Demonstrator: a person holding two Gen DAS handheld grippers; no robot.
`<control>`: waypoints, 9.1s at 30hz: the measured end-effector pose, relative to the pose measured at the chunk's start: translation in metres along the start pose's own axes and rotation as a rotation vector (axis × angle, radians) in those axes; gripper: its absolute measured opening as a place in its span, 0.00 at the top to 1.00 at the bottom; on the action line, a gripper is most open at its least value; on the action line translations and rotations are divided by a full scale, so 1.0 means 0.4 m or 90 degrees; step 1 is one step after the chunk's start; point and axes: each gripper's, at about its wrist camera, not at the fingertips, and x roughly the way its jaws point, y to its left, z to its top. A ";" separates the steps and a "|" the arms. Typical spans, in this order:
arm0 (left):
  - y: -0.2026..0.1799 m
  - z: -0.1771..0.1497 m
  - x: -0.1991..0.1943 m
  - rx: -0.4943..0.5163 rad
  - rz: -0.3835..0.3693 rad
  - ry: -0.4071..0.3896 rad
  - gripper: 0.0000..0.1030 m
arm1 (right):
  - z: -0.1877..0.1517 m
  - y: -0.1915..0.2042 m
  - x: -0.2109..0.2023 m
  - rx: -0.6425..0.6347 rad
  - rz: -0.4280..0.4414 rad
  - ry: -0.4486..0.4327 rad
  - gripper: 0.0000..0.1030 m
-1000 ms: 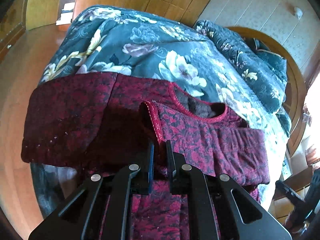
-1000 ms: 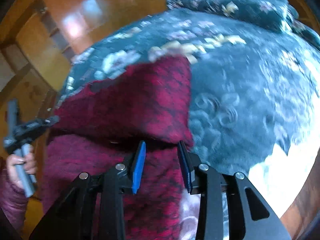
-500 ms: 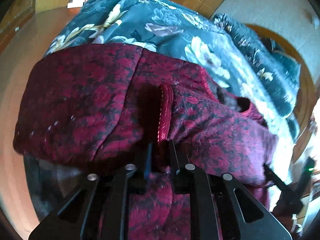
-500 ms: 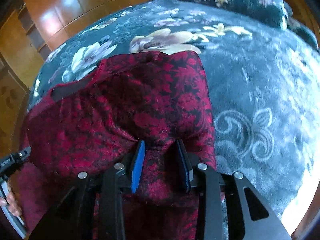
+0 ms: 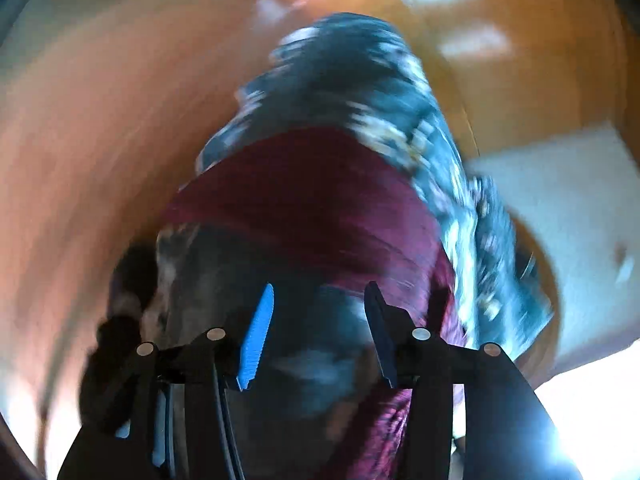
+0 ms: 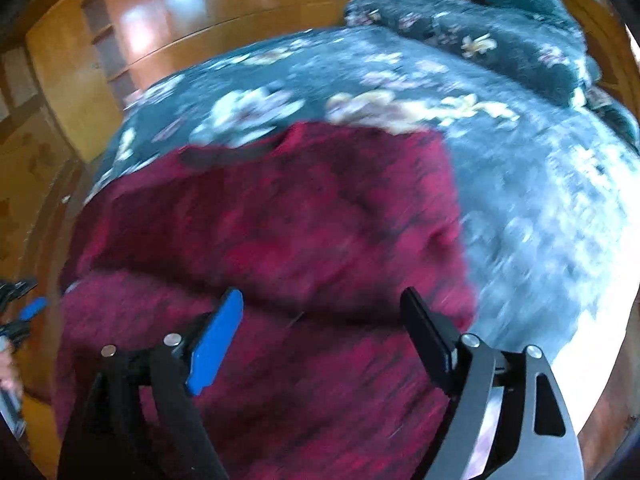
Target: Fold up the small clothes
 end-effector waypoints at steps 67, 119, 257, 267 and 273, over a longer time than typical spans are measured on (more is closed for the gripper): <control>-0.548 -0.553 0.230 0.753 0.067 0.096 0.43 | -0.083 -0.074 -0.050 0.103 0.154 -0.004 0.15; -0.525 -0.168 0.397 0.517 0.255 -0.015 0.53 | 0.155 -0.169 0.081 -0.024 -0.143 -0.072 0.96; -0.260 -0.403 -0.157 0.532 -0.079 0.183 0.85 | -0.257 -0.244 -0.326 0.075 0.164 0.061 0.89; -0.161 -0.515 -0.243 0.516 -0.035 0.229 0.69 | -0.431 -0.277 -0.429 0.088 0.171 0.113 0.89; -0.231 -0.458 -0.288 0.549 -0.050 0.121 0.36 | -0.410 -0.262 -0.389 0.077 0.111 0.109 0.70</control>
